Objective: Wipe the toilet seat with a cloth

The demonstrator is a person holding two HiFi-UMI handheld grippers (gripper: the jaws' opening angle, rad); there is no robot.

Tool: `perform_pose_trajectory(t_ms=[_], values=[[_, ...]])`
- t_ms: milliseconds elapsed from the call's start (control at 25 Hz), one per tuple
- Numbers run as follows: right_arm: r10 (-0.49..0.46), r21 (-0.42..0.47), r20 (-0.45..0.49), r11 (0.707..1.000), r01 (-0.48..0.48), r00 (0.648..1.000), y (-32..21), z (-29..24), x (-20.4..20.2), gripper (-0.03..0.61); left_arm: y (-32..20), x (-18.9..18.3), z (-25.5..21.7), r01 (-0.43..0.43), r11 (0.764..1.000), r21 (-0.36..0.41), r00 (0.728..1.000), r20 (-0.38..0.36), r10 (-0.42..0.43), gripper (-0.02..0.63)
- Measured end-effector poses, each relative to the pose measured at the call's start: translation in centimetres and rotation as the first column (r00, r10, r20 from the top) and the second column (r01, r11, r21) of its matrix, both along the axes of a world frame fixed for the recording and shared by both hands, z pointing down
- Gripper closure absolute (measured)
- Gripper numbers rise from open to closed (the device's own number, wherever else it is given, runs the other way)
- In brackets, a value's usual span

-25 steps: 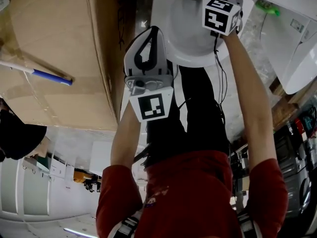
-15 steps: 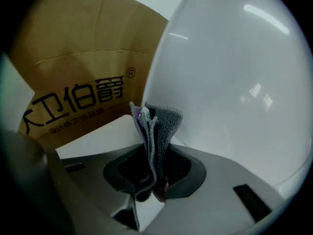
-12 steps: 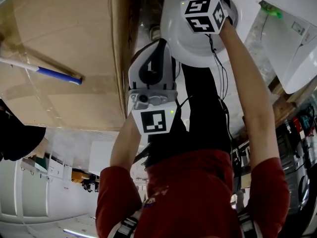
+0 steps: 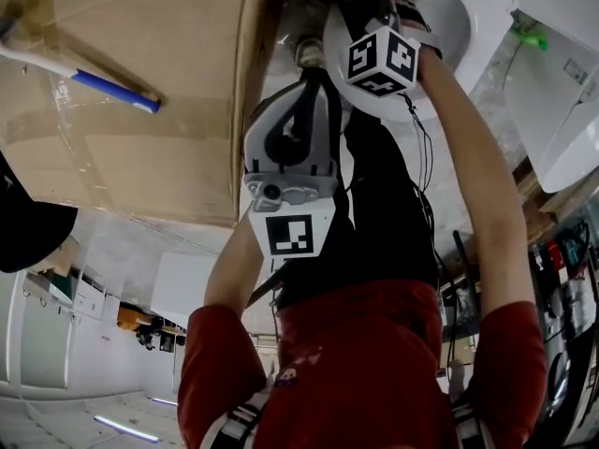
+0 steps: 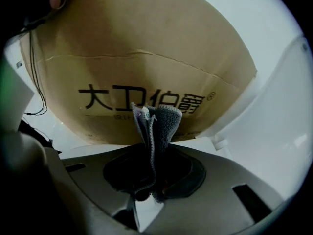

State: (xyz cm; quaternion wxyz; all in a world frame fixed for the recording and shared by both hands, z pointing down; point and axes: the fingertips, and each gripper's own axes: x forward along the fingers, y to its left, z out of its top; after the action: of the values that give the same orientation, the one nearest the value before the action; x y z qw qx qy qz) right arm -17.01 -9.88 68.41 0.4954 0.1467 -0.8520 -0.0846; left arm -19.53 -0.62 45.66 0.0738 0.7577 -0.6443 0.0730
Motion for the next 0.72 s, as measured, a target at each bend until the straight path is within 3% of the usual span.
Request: perform_pose_trajectory(t_ms=[440, 720], values=[[-0.252, -0.065, 0.026, 0.965, 0.253, 0.967, 12.6, 0.4, 1.6, 0.502, 5.7, 0.6, -0.3, 0.160, 0.987, 0.003, 0.986, 0.045, -0.160, 0.600], [-0.335, -0.087, 0.008, 0.939, 0.334, 0.942, 19.3, 0.7, 4.8, 0.502, 9.0, 2.6, -0.6, 0.213, 0.977, 0.015, 0.975, 0.055, -0.214, 0.600]])
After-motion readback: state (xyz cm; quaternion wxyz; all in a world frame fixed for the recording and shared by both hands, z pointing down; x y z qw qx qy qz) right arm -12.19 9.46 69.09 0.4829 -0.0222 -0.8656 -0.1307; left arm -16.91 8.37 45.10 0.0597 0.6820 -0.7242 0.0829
